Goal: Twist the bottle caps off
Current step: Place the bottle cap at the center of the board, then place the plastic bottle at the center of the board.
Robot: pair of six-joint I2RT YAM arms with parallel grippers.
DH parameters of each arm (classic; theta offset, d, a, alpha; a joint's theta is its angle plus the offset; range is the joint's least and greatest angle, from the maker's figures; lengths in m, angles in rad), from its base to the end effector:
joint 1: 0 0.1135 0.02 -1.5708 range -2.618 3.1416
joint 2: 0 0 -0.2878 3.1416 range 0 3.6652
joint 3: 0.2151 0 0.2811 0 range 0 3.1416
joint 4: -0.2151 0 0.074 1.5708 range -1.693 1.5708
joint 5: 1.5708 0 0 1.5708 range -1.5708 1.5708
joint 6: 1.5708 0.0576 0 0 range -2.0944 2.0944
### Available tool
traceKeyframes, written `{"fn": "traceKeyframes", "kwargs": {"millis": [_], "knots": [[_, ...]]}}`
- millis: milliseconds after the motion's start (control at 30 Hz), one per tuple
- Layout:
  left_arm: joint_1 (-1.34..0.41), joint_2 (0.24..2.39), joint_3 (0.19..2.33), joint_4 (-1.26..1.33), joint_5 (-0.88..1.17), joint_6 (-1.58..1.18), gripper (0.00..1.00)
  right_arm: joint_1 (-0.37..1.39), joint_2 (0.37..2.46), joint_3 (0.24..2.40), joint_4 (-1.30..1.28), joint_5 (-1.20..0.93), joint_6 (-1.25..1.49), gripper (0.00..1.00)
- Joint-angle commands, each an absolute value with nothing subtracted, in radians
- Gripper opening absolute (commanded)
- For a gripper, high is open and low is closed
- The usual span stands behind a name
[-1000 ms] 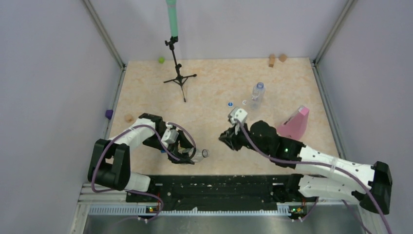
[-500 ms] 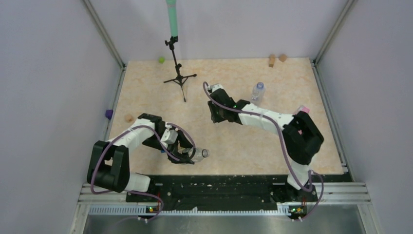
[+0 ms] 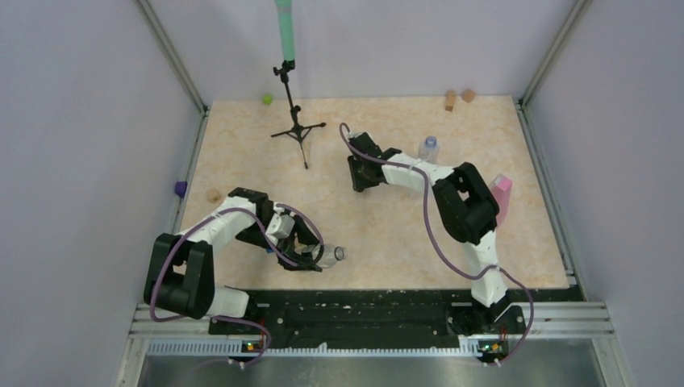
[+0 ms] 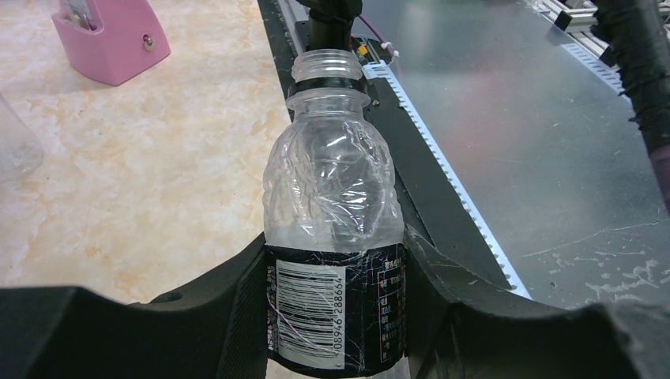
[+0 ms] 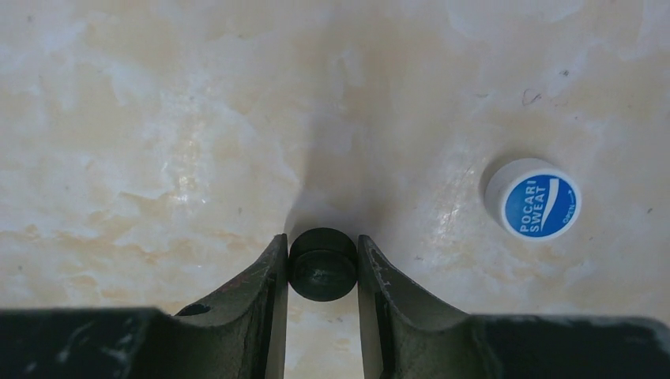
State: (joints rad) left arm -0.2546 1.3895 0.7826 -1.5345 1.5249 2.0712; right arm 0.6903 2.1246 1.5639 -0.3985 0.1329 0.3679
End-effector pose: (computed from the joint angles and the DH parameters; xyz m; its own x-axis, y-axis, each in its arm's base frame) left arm 0.1660 -0.1027 0.2247 -0.0573 0.0565 -0.9968 0.9596 -0.2725 -0.0706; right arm 0.3990 0.3196 0.1557 -0.7949 -0.1942 -0.5748 -0.3071 0.9458 0.1053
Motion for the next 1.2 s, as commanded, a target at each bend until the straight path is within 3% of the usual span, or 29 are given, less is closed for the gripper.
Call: {"fn": "traceKeyframes", "kwargs": {"millis": [0, 67, 233, 533, 800, 900, 1167], "knots": [[-0.250, 1.374, 0.790, -1.589, 1.679, 2.321, 0.01, 0.686, 2.134, 1.644, -0.429, 0.123, 0.348, 0.36], [-0.250, 1.376, 0.788, -1.589, 1.681, 2.323, 0.01, 0.686, 2.128, 1.656, -0.449, 0.124, 0.344, 0.47], [-0.249, 1.378, 0.788, -1.589, 1.681, 2.324, 0.01, 0.687, 2.004, 1.601, -0.427, 0.062, 0.332, 0.57], [-0.249, 1.400, 0.776, -1.589, 1.679, 2.342, 0.01, 0.776, 1.561, 1.316, -0.332, 0.022, 0.345, 0.58], [-0.247, 1.400, 0.777, -1.588, 1.680, 2.341, 0.01, 0.859, 1.093, 0.832, 0.062, -0.098, 0.515, 0.60], [-0.246, 1.408, 0.781, -1.589, 1.679, 2.341, 0.01, 0.925, 1.027, 0.788, 0.103, -0.147, 0.520, 0.61], [-0.241, 1.425, 0.785, -1.588, 1.679, 2.343, 0.01, 1.165, 1.070, 0.875, 0.003, 0.052, 0.456, 0.64]]}}
